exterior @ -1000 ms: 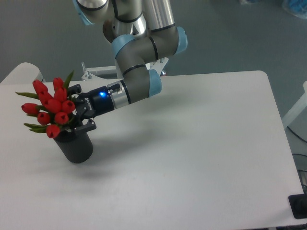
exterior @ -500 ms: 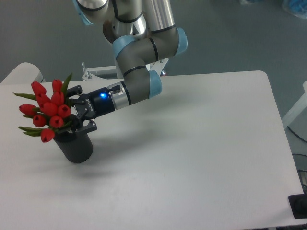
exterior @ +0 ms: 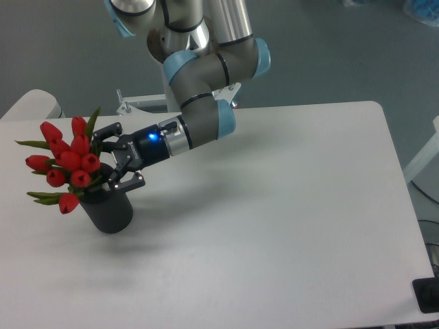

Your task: Insert the flowers into the vase

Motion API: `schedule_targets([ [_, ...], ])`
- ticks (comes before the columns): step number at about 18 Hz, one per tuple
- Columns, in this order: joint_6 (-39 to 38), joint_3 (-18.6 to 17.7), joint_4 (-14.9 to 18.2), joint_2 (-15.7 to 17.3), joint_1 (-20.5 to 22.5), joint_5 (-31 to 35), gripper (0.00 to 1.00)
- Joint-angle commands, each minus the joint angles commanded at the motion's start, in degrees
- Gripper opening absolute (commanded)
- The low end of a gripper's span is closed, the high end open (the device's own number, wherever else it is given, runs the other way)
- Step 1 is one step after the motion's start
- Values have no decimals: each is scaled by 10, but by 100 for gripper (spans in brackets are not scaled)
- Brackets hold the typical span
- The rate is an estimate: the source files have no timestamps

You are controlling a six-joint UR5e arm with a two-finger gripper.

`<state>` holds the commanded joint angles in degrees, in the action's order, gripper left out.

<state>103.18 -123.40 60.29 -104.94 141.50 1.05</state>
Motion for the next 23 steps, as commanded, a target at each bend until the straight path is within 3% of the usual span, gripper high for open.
schedule_targets([
  [6,-6,-2,0,7,29,0,84],
  [11,-28,7,0,12,59,0,100],
  [15,-33,14,0,22,100,6,100],
  [18,-59,47,0,25,132,60,100],
  [23,-142,133,2,11,160,130,100],
])
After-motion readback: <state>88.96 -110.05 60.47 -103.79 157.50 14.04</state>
